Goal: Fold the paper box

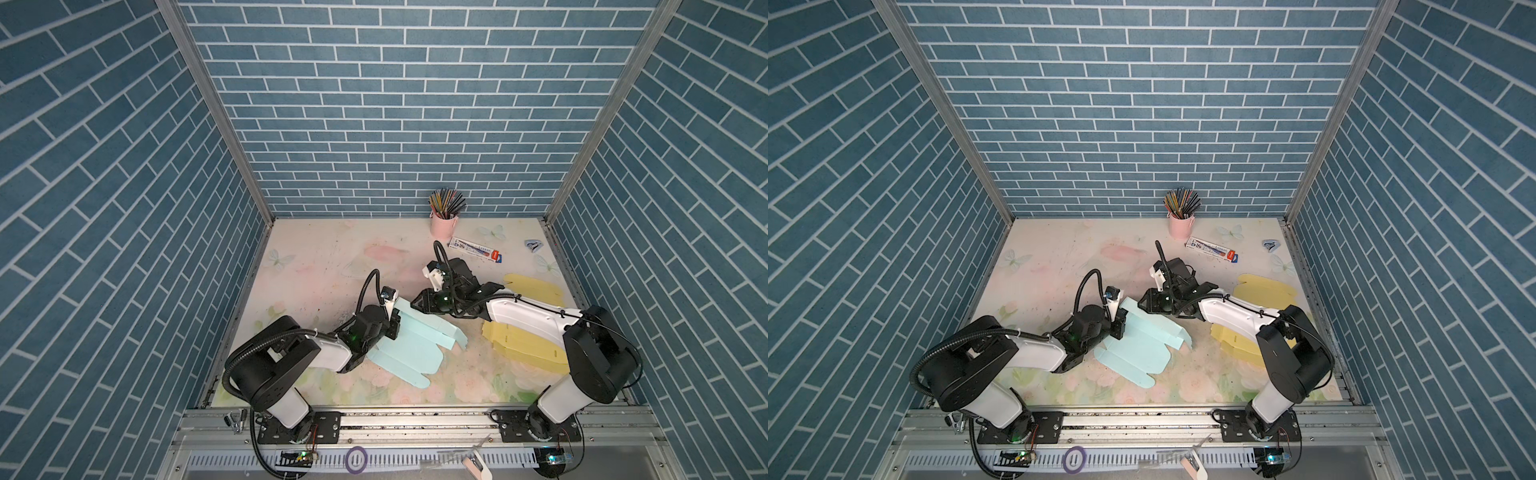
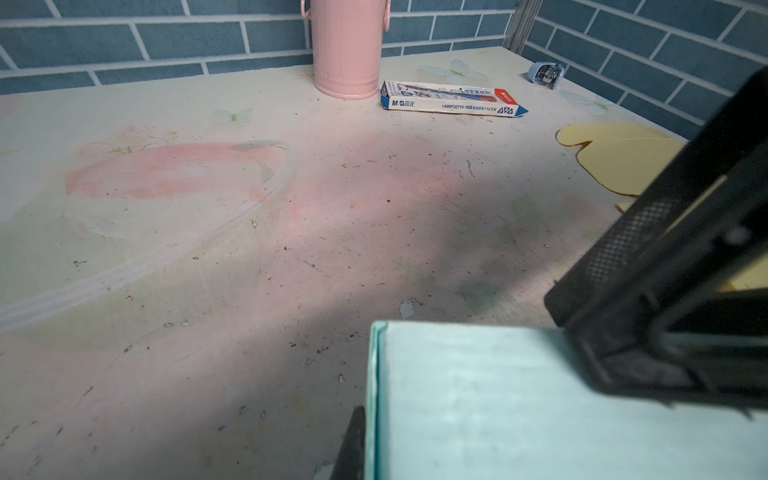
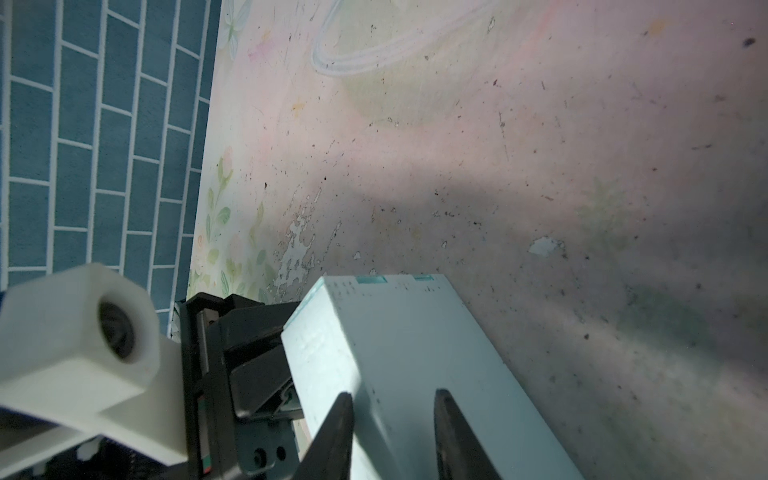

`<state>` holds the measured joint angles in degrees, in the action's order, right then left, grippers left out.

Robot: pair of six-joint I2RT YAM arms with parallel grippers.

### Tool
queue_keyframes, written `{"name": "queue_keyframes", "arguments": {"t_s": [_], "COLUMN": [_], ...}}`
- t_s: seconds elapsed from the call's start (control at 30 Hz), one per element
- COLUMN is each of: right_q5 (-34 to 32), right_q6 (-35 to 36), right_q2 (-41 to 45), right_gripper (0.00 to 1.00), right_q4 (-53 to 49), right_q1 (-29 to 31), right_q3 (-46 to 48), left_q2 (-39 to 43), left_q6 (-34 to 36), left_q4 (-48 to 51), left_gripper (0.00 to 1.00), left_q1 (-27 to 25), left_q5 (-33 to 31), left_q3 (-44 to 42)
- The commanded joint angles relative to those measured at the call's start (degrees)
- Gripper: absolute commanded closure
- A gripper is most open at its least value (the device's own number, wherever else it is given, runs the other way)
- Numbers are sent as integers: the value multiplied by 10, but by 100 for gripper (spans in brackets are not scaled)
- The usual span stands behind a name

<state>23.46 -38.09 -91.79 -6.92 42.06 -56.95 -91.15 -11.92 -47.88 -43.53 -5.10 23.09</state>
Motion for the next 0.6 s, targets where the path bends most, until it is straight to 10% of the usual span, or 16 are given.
{"name": "queue_keyframes", "arguments": {"t_s": [0.0, 0.37, 0.57], "right_q5": [-17, -134, -181], "right_q6": [7, 105, 143], "right_q2": [5, 196, 233], "right_gripper": [67, 69, 100], "right_q4": [-52, -224, -308], "right_q1": [10, 16, 25], "right_q3": [-20, -168, -209], "left_q2": [19, 140, 199], "left_q6": [-12, -58, -97], "left_q4": [-3, 190, 398], "left_gripper": [97, 100, 100], "left_q1": [1, 2, 2], "left_q5": [-8, -59, -119], "left_q3": [-8, 37, 121]}}
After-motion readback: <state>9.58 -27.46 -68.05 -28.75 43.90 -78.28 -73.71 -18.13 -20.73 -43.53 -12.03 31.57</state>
